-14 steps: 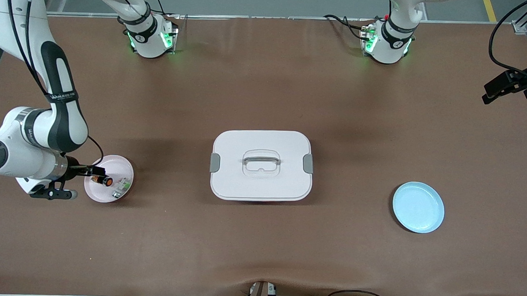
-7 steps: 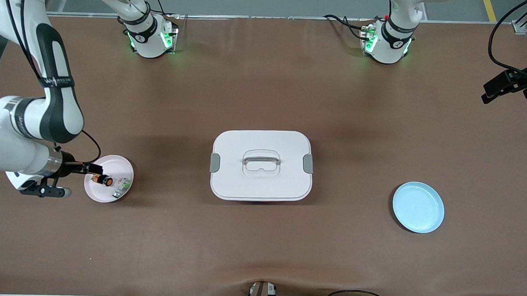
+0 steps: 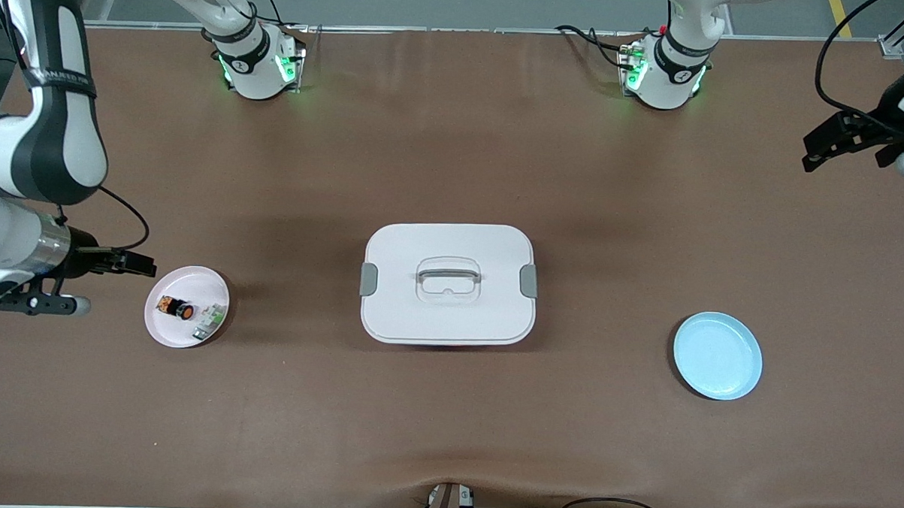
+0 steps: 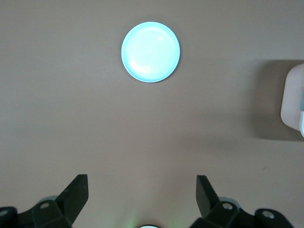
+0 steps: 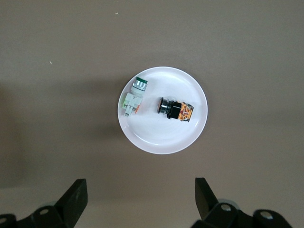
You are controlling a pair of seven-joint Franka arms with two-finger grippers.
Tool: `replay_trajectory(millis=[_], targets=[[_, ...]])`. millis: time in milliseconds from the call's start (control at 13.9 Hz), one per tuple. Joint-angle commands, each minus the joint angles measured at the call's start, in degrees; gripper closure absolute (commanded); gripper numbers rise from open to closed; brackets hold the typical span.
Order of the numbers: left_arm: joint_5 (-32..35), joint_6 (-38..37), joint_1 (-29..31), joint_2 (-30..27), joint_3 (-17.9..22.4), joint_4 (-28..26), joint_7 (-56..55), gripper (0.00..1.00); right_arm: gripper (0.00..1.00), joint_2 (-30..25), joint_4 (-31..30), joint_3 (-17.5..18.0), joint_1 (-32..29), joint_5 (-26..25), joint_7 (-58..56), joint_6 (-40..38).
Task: Transfer orange switch to right arm and place
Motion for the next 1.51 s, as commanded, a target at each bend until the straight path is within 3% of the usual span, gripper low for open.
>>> replay_trajectory(millis=[0,288,649,1009,1441], targets=[[-0.65,-1.10,0.02,-0.70,-0.81,0.26,1.10,0.00,0.00,-6.58,-3.15,-0.15,-0.15,-0.49,0.64,-2.54],[-0.56,-1.10,0.02,-0.53,-1.16,0.35,1.10,0.00,0.00,-16.25,-10.10,-0.15,-0.15,-1.02,0.38,-1.93],[-1.26,-1.45,0.10,-0.26,-1.34,1.06,1.10,0.00,0.00,-22.59,-12.22,-0.23,-0.50,-1.02,0.46,-2.72],[-3.90,-1.89,0.54,-0.09,-0.81,2.55,3.03,0.00,0.00,-21.55,-4.77,-0.32,-0.86,-0.85,0.82,-6.93],[-3.29,-4.69,0.63,-0.17,-0.54,3.52,3.12,0.00,0.00,-15.32,6.39,-0.23,-1.12,-1.20,0.38,-12.81]])
